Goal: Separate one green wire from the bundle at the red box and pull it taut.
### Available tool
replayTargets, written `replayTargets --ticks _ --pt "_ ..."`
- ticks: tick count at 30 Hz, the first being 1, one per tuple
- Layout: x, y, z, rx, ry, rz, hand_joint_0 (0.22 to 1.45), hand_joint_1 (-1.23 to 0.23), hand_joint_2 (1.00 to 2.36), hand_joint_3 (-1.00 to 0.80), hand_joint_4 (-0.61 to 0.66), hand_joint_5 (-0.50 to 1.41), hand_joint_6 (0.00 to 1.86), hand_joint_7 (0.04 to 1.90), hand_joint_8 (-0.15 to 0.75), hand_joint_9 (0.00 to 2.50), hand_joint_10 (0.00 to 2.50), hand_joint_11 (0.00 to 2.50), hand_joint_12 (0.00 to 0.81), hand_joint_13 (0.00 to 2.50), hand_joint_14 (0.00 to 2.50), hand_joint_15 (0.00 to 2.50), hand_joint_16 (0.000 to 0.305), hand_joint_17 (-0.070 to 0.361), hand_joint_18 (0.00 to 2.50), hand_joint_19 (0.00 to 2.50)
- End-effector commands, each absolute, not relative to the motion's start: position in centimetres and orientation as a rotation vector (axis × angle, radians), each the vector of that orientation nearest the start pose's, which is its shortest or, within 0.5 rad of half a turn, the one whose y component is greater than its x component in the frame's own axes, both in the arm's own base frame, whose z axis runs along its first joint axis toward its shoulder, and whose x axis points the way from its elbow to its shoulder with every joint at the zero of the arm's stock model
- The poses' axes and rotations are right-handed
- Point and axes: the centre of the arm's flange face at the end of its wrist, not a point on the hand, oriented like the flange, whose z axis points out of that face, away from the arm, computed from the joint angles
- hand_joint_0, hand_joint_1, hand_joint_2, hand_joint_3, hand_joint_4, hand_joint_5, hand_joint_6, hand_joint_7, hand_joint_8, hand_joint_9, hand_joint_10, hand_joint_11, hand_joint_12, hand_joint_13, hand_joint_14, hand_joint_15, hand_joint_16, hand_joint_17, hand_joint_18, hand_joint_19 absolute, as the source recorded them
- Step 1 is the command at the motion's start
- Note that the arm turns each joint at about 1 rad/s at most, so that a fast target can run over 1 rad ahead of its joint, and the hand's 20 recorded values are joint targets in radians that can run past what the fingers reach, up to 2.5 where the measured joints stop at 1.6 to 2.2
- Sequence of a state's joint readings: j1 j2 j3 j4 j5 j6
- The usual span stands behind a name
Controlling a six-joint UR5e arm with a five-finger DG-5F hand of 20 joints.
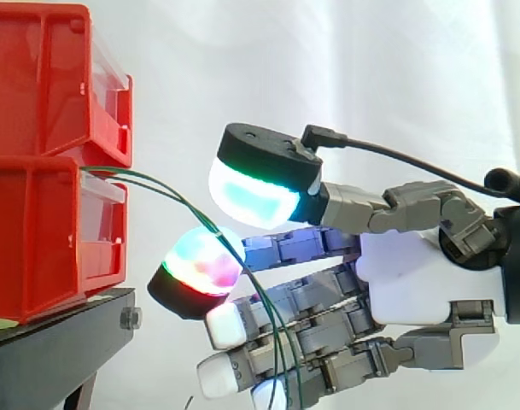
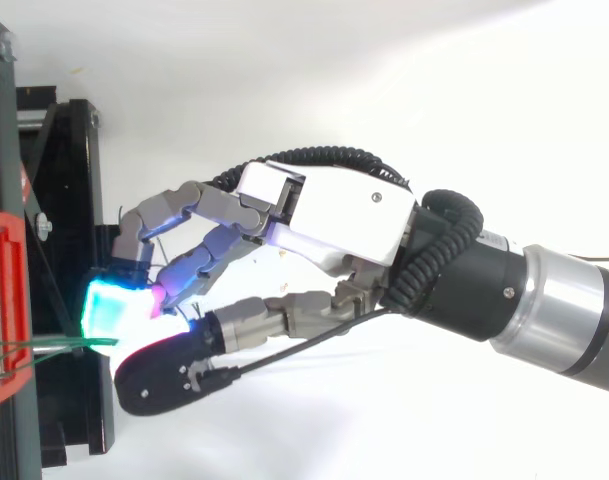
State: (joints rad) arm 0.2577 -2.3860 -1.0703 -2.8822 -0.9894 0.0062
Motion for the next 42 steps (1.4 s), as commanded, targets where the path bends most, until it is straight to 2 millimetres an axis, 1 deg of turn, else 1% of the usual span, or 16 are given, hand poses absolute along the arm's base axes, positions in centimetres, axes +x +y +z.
replayTargets --ticks 1,9,11,13,18,21,23,26,31,37,39,42 --pt "78.3 1.2 22.8 1.369 1.011 0.931 0.49 -0.77 1.00 -0.50 0.12 -0.15 0.86 0.88 0.277 1.09 0.02 0.71 0.353 0.88 0.02 0.51 0.052 0.118 0.78 0.61" --pt "78.2 1.6 22.8 1.375 1.015 0.937 0.53 -0.80 1.00 -0.50 0.12 -0.16 0.86 0.86 0.282 1.19 0.02 1.00 0.352 1.08 0.03 0.82 0.050 0.112 0.77 0.61" --pt "78.2 1.6 22.7 1.376 1.015 0.937 0.53 -0.80 1.00 -0.50 0.12 -0.17 0.87 0.86 0.285 1.21 0.02 1.14 0.351 1.13 0.03 0.92 0.050 0.112 0.77 0.61" --pt "78.1 1.6 22.7 1.379 1.014 0.939 0.53 -0.80 1.00 -0.50 0.12 -0.17 0.87 0.86 0.279 1.22 0.02 1.20 0.349 1.14 0.03 0.96 0.050 0.112 0.77 0.61" --pt "78.1 1.6 22.7 1.382 1.015 0.939 0.53 -0.79 1.00 -0.50 0.13 -0.17 0.87 0.85 0.282 1.23 0.02 1.20 0.349 1.17 0.03 1.01 0.050 0.113 0.77 0.63" --pt "78.1 2.0 22.7 1.386 1.013 0.949 0.53 -0.78 1.00 -0.50 0.13 -0.17 0.87 0.84 0.287 1.23 0.02 1.21 0.344 1.18 0.03 1.03 0.050 0.113 0.78 0.63" --pt "78.1 2.0 22.8 1.389 1.008 0.954 0.54 -0.76 1.00 -0.50 0.12 -0.17 0.87 0.85 0.282 1.23 0.02 1.21 0.342 1.19 0.03 1.05 0.050 0.113 0.78 0.64" --pt "78.1 2.0 22.8 1.398 1.003 0.961 0.59 -0.70 1.00 -0.50 0.11 -0.17 0.86 0.86 0.269 1.24 0.02 1.22 0.329 1.19 0.03 1.05 0.048 0.108 0.76 0.65" --pt "78.0 2.0 22.7 1.416 1.000 0.975 0.60 -0.65 1.00 -0.47 0.10 -0.17 0.86 0.87 0.276 1.25 0.02 1.22 0.332 1.20 0.03 1.07 0.048 0.108 0.76 0.68" --pt "77.7 1.4 23.7 1.423 1.011 0.975 0.57 -0.63 1.00 -0.50 0.11 -0.17 0.86 0.86 0.276 1.23 0.02 1.20 0.341 1.19 0.03 1.04 0.050 0.113 0.77 0.68" --pt "77.2 1.1 24.3 1.437 1.030 0.957 0.57 -0.63 1.00 -0.50 0.11 -0.17 0.86 0.87 0.276 1.23 0.02 1.19 0.341 1.19 0.03 1.04 0.050 0.113 0.77 0.68" --pt "76.8 0.6 24.5 1.449 1.052 0.929 0.57 -0.63 1.00 -0.50 0.11 -0.17 0.86 0.87 0.273 1.23 0.02 1.19 0.337 1.19 0.03 1.03 0.050 0.113 0.77 0.68"
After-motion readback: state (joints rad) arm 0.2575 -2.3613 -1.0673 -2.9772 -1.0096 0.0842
